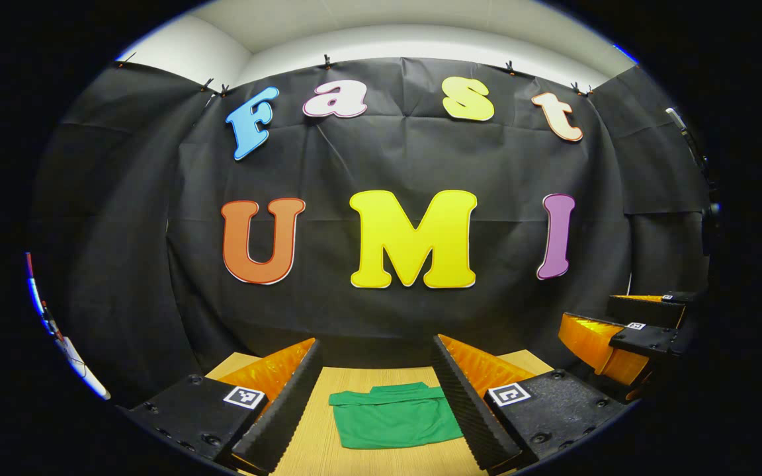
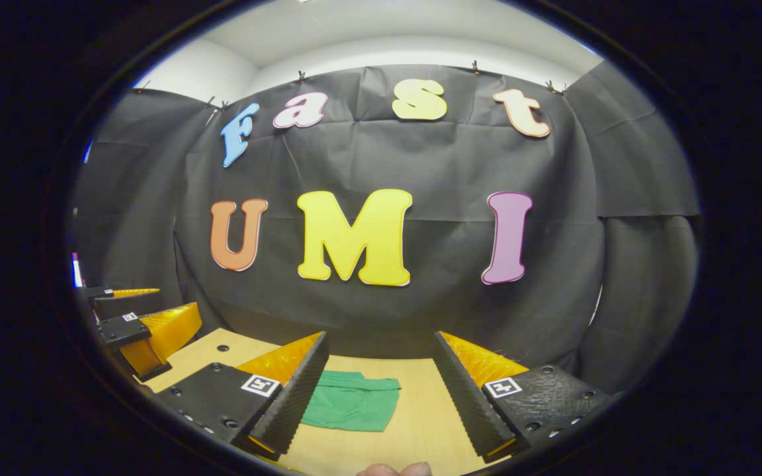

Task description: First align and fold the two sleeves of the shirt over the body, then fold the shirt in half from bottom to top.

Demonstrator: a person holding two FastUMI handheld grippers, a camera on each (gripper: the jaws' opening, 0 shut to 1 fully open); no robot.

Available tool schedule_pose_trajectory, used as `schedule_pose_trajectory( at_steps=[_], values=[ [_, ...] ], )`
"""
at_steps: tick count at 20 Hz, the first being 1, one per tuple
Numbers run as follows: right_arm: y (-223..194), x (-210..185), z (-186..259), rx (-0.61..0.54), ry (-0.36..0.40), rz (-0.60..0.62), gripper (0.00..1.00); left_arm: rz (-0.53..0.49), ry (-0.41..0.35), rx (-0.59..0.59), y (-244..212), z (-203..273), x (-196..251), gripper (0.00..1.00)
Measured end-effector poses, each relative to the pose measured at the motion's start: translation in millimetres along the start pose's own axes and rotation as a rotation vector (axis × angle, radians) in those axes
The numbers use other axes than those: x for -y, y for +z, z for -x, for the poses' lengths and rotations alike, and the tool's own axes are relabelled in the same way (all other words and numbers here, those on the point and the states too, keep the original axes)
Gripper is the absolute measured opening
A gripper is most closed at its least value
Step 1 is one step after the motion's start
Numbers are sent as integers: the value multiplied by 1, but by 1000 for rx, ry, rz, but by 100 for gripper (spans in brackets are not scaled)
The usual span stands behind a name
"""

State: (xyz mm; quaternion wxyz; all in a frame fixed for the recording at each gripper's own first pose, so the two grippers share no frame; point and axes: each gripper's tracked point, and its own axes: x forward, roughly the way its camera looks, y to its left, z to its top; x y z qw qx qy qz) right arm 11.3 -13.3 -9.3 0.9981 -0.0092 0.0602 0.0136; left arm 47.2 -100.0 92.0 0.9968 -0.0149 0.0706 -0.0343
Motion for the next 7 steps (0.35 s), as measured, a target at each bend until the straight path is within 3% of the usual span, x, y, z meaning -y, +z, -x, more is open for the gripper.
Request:
schedule_pose_trajectory(
  at_steps=[7],
  values=[
    [10, -1, -2, 17, -8, 0, 96, 2, -8, 27, 17, -8, 0, 100]
  ],
)
